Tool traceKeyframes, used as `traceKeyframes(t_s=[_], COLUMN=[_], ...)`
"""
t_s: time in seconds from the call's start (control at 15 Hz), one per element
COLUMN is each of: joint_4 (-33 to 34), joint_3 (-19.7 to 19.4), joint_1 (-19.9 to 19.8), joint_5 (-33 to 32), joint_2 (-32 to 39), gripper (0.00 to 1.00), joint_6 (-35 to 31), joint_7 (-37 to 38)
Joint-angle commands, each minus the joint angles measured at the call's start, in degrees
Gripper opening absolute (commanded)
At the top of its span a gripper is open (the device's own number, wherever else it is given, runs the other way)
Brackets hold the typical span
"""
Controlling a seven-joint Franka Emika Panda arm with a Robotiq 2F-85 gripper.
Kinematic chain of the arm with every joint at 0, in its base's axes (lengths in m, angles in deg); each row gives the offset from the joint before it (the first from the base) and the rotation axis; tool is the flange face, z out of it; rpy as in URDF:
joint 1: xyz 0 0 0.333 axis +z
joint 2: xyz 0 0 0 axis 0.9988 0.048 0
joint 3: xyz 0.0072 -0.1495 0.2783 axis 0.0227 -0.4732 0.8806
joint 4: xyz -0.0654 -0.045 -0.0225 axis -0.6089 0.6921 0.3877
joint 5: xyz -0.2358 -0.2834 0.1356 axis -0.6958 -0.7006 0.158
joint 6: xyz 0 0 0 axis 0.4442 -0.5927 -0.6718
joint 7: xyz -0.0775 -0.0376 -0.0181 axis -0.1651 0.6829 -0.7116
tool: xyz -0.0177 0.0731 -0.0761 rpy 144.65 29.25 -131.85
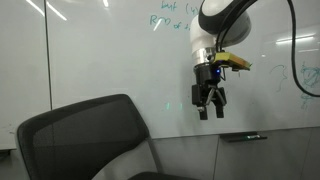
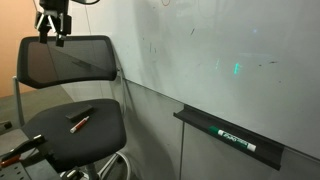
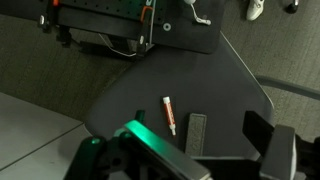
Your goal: Lift the red maker from the chair and use it to write on the white board
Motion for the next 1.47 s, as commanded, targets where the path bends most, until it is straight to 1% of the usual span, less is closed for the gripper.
traceKeyframes(t_s=[0.0, 0.27, 0.4, 0.47, 0.93, 1.13, 1.4], joint_4=[0.02, -0.23, 0.35, -0.82, -0.67, -1.43, -1.39], joint_3=[1.42, 1.67, 1.75, 1.21, 1.29, 0.81, -0.63], joint_1=[0.32, 0.48, 0.77, 0.51, 0.72, 0.31, -0.43], joint_5=[-2.55, -3.61, -3.19, -2.63, -2.62, -2.61, -2.36], joint_2=[2.32, 5.05, 5.11, 5.16, 5.29, 6.11, 10.79], gripper=[1.00, 1.00, 1.00, 1.00, 1.00, 1.00, 1.00], joint_6=[-0.07, 0.31, 2.10, 0.25, 0.89, -0.14, -2.29], joint_7=[1.59, 1.38, 1.81, 0.47, 0.66, 0.17, -3.50])
